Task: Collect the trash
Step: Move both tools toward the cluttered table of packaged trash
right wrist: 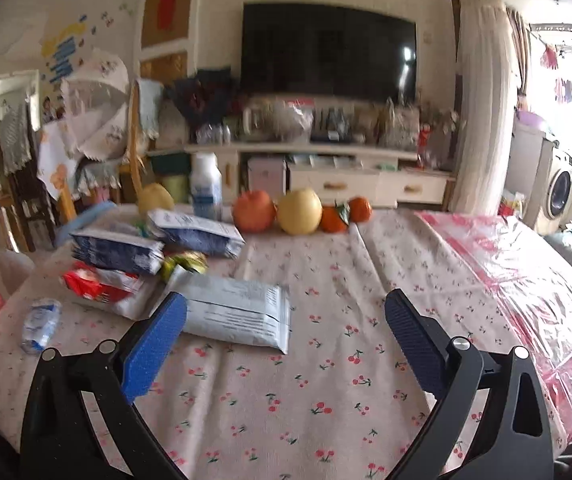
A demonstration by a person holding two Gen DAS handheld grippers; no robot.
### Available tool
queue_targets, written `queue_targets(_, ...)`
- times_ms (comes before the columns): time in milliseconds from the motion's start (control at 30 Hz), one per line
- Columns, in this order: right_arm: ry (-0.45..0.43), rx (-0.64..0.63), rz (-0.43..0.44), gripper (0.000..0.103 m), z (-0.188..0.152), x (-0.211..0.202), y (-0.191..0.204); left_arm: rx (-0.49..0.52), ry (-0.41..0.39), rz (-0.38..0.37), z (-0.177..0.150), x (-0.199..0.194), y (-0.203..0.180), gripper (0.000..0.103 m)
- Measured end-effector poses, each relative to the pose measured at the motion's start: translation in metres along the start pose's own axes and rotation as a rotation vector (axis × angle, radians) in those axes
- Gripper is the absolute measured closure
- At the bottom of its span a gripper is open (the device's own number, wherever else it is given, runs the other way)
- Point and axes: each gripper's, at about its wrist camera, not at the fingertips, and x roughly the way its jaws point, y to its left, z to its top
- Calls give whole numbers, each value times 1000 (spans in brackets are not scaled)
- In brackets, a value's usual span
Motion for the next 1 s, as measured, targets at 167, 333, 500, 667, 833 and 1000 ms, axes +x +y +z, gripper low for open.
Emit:
queue_targets(167,-67,-13,12,5,-5,-38,10,3,-37,21,0,-32,20,4)
queue_targets(333,-93,-31,18,5,-10,-66,22,-3,-54,32,-3,-55,36,4)
queue_targets(500,-125,-60,29,5,-17,-89,33,-14,-76,34,-5,-74,49,4)
queue_targets(667,-165,-89,36,5,-22,-108,43,-17,-91,45,-9,-86,58,4)
queue_targets(833,-183,-101,39,5,-26,-121,47,-21,-102,56,-11,-96,68,4)
queue_targets(1000,-190,-104,42,5,-28,-127,47,-24,-110,68,-14,-102,72,4)
